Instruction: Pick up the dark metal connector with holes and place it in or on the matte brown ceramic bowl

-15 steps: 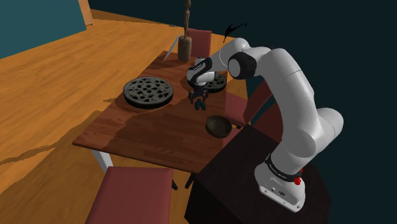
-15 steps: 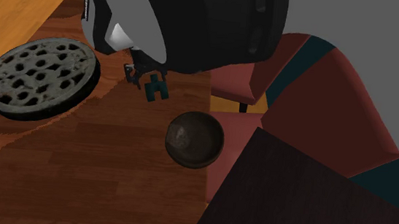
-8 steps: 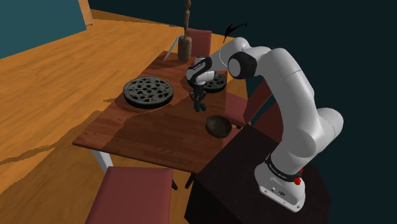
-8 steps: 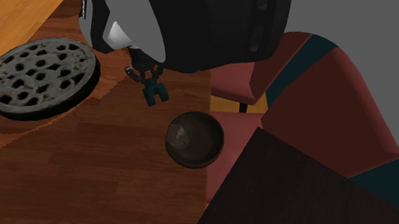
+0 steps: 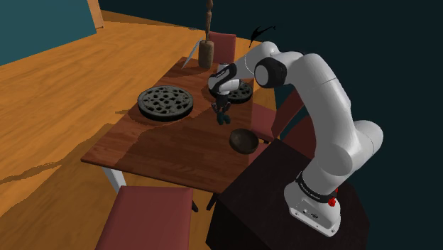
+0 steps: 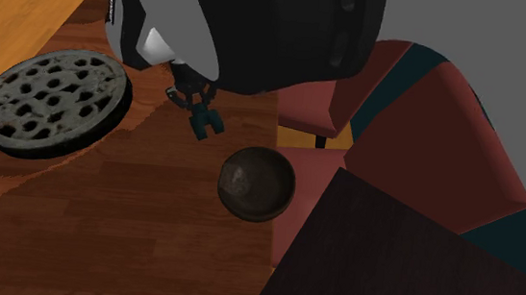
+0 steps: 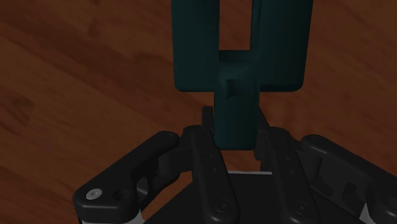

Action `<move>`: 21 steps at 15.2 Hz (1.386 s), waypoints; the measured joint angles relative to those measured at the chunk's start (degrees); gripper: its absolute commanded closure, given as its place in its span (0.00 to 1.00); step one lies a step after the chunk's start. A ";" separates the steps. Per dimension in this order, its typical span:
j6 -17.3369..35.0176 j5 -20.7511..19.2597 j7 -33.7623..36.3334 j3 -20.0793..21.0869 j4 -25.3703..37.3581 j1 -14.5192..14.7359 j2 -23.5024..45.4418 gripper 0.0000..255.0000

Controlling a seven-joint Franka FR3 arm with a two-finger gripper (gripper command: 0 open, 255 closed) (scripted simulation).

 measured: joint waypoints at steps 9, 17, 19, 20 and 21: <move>-2.51 -0.44 0.16 -0.57 -2.90 0.46 -5.22 1.00; -5.78 -0.95 0.34 -1.11 -4.36 0.82 -9.95 1.00; -6.51 -1.08 0.38 -1.24 -4.77 0.90 -11.08 1.00; -6.97 -1.15 0.46 -1.29 -4.74 0.98 -11.52 1.00; -7.51 -1.20 0.51 -1.32 -4.40 0.98 -11.72 1.00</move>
